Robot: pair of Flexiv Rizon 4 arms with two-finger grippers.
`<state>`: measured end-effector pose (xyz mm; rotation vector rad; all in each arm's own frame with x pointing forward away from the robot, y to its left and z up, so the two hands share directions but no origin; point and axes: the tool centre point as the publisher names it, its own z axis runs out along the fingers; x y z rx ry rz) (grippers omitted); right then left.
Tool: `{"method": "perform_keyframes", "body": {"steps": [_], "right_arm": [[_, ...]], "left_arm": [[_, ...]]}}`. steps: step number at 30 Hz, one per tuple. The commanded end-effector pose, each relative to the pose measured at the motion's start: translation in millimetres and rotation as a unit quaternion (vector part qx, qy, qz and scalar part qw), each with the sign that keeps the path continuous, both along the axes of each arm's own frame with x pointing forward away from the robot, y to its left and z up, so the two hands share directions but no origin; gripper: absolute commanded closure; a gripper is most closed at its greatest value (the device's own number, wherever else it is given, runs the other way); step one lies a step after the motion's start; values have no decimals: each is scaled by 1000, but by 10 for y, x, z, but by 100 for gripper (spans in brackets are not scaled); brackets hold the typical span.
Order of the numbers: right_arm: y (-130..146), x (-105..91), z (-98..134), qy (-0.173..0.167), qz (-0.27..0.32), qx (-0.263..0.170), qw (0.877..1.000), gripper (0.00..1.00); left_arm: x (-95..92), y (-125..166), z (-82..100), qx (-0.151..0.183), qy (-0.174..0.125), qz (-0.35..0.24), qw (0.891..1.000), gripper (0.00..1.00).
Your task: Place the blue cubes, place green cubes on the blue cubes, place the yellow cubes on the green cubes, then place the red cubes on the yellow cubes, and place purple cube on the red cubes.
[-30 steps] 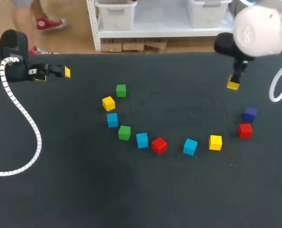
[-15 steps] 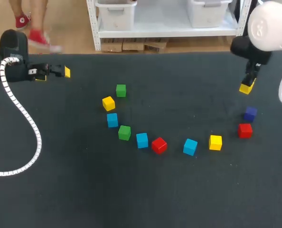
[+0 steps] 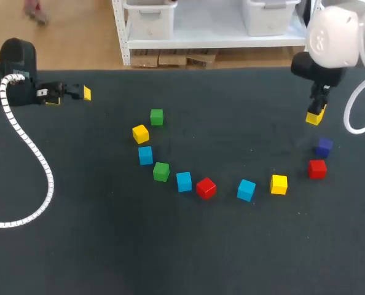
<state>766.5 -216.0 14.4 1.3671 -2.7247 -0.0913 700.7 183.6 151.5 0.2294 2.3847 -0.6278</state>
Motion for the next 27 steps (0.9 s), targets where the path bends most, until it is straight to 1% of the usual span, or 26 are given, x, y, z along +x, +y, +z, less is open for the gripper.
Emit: {"method": "perform_keyframes", "body": {"steps": [1, 2, 7, 11, 13, 18, 21, 27], "right_arm": [[4, 2, -8, -1, -1, 1, 1000, 18], [5, 0, -11, -1, -3, 4, 1000, 0], [19, -4, -11, -2, -7, 9, 1000, 0], [37, 9, 74, -12, -16, 16, 1000, 0], [59, 4, 136, -20, -18, 18, 999, 0], [222, -53, 441, -61, -14, 37, 997, 0], [345, -137, 628, -77, -3, 52, 996, 0], [601, -467, 903, -91, 42, 70, 993, 0]], "left_arm": [[-8, 8, -12, -3, -3, -1, 1000, 0], [-8, 8, -12, -3, -3, -1, 1000, 0], [-8, 8, -12, -3, -3, -1, 1000, 0], [-8, 8, -12, -3, -3, -1, 1000, 0], [-8, 8, -12, -3, -3, -1, 1000, 0], [-8, 8, -12, -3, -3, -1, 1000, 0], [-8, 8, -12, -3, -3, -1, 1000, 0], [-8, 8, -12, -3, -3, -1, 1000, 0]]}}
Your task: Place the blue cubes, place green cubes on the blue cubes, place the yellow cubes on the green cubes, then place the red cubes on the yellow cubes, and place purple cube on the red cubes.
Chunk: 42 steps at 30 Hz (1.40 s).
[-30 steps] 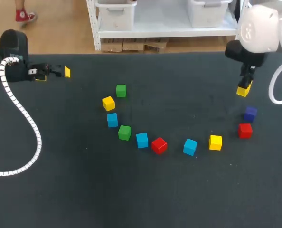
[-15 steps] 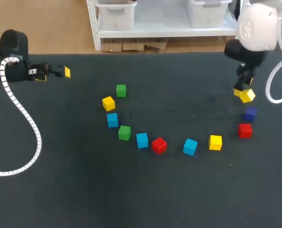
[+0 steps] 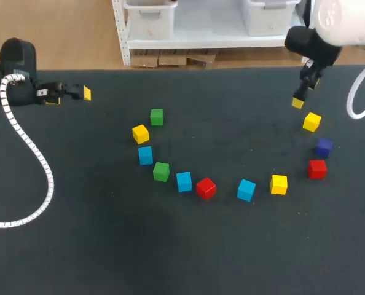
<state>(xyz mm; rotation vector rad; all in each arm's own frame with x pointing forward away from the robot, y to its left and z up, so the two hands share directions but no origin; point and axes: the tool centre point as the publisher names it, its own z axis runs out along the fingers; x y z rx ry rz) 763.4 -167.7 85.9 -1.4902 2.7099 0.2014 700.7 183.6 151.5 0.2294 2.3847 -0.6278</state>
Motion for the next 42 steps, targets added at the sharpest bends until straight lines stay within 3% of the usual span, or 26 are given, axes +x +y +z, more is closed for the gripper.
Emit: {"method": "perform_keyframes", "body": {"steps": [1, 16, 31, 42], "right_arm": [[150, -487, 209, -49, 12, 6, 999, 0], [678, -1027, 497, -63, 40, 15, 997, 0], [1146, -1596, 298, -27, 50, -16, 998, 0], [1266, -1847, 66, 0, 28, -3, 1000, 0]], "left_arm": [[-8, 8, -12, -3, -3, -1, 1000, 0], [-8, 8, -12, -3, -3, -1, 1000, 0], [-8, 8, -12, -3, -3, -1, 1000, 0], [-8, 8, -12, -3, -3, -1, 1000, 0]]}}
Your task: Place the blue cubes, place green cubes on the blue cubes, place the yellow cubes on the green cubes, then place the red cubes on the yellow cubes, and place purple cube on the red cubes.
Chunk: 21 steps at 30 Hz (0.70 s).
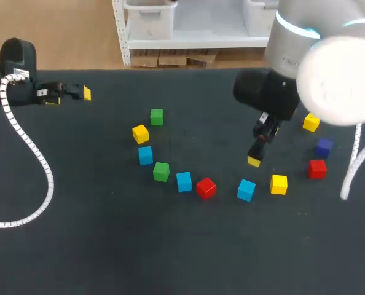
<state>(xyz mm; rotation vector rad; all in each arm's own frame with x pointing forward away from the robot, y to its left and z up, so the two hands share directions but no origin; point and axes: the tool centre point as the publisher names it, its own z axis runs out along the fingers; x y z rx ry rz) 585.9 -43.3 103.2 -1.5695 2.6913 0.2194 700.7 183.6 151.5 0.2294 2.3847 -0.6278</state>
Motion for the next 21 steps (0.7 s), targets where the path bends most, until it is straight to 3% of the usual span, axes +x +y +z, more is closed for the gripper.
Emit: {"method": "perform_keyframes", "body": {"steps": [1, 21], "right_arm": [[30, -81, -132, -11, 6, -3, 1000, 0], [31, -111, -225, 2, 18, -1, 1000, 0]], "left_arm": [[-8, 8, -12, -3, -3, -1, 1000, 0], [-8, 8, -12, -3, -3, -1, 1000, 0]]}}
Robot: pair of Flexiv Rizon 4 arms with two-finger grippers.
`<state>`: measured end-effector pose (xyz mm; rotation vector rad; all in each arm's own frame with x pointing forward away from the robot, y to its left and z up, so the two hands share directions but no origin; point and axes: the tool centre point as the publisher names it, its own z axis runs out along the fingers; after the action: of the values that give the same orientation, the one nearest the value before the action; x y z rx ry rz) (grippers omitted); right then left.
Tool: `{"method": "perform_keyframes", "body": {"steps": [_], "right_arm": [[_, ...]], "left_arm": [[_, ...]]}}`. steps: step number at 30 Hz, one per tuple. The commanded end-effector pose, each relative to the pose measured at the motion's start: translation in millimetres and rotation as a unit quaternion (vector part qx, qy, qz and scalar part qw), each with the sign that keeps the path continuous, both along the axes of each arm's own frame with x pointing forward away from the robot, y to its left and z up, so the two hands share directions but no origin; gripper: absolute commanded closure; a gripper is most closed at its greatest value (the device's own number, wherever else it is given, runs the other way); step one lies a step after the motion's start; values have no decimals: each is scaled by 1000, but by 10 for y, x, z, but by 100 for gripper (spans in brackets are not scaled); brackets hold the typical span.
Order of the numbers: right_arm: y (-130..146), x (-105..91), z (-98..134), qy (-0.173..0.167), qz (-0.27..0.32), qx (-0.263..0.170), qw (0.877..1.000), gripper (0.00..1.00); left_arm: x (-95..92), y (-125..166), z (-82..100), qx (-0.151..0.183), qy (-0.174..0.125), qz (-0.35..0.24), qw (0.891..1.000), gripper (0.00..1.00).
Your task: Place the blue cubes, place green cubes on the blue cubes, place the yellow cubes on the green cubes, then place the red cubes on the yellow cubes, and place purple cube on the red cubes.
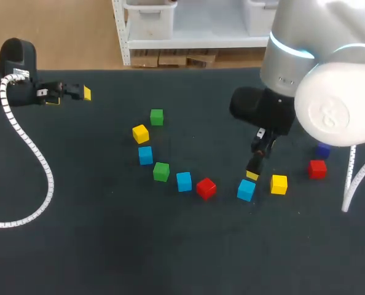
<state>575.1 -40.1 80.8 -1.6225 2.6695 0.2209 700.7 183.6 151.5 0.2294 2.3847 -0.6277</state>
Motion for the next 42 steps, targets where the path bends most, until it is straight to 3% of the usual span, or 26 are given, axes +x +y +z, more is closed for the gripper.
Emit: {"method": "perform_keyframes", "body": {"steps": [1, 9, 16, 29, 42], "right_arm": [[0, -3, -1, -1, 0, 0, 1000, 0], [0, -3, -1, -1, 0, 0, 1000, 0], [185, -64, -166, 11, 49, -27, 998, 0], [176, -94, -582, 32, 57, -45, 997, 0], [163, 8, -760, 15, 74, -50, 996, 0]], "left_arm": [[-8, 8, -12, -3, -3, -1, 1000, 0], [-8, 8, -12, -3, -3, -1, 1000, 0], [-8, 8, -12, -3, -3, -1, 1000, 0], [-8, 8, -12, -3, -3, -1, 1000, 0], [-8, 8, -12, -3, -3, -1, 1000, 0]]}}
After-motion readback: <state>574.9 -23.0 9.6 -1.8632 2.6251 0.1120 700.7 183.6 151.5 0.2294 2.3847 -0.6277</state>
